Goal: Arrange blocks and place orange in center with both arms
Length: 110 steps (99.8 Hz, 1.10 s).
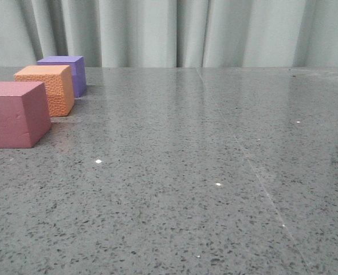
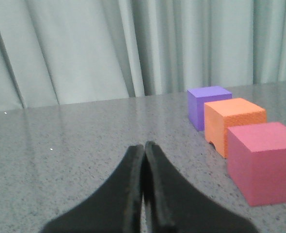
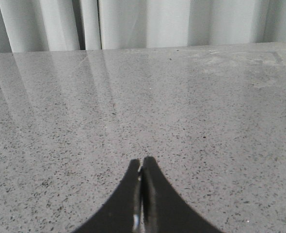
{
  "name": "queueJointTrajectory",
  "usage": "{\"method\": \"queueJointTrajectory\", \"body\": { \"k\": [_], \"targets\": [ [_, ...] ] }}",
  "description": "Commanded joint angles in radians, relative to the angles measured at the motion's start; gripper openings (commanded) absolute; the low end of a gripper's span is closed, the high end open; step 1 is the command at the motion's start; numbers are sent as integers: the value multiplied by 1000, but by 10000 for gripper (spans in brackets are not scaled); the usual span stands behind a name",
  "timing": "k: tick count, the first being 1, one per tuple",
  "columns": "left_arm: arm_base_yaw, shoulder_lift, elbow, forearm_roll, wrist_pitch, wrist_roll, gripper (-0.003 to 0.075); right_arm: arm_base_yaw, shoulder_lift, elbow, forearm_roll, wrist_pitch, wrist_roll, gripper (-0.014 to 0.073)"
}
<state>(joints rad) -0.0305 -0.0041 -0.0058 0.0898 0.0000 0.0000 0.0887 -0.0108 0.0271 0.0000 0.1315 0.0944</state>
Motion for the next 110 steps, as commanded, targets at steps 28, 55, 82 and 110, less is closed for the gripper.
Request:
{"method": "queueJointTrajectory", "body": {
  "k": [28,55,82,110],
  "targets": [
    [23,-33,56,0,-76,-98,-19,-7,-24,-14,0,-87,-9,-67],
    [23,-33,56,0,-76,-98,-19,-7,-24,-14,0,-87,-9,-67],
    [23,-33,56,0,-76,-98,-19,-7,-24,-14,0,-87,-9,-67],
    [23,-33,56,0,-76,-98,-19,-7,-24,-14,0,-87,-9,-67]
  ]
}}
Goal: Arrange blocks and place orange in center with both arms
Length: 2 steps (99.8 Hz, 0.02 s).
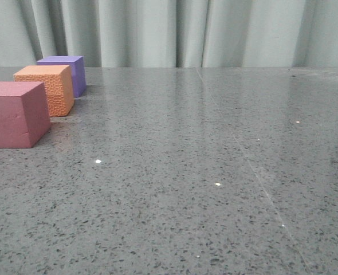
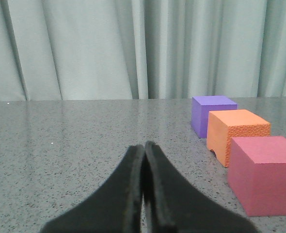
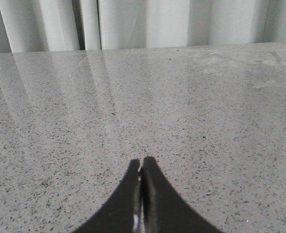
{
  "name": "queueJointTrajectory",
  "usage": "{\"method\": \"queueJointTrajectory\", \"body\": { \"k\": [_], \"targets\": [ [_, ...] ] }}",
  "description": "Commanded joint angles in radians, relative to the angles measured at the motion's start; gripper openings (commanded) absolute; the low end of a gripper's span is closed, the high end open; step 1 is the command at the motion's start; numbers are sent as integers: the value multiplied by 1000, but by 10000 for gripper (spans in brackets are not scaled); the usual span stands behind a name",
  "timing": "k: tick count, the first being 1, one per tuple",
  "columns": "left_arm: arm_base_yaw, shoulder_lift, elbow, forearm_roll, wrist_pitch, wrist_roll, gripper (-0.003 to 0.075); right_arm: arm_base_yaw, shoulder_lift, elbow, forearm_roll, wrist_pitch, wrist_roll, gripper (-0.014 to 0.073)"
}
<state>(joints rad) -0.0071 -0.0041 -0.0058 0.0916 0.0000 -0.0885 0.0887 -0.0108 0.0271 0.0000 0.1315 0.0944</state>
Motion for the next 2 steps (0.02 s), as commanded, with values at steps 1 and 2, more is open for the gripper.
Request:
{"method": "queueJointTrajectory", "body": {
  "k": [1,2],
  "targets": [
    [-1,-33,56,-2,-76,-9,-19,-7,-24,-14,0,-87,-9,-67],
    [-1,-33,56,-2,-76,-9,-19,-7,-24,-14,0,-87,-9,-67]
  ]
}}
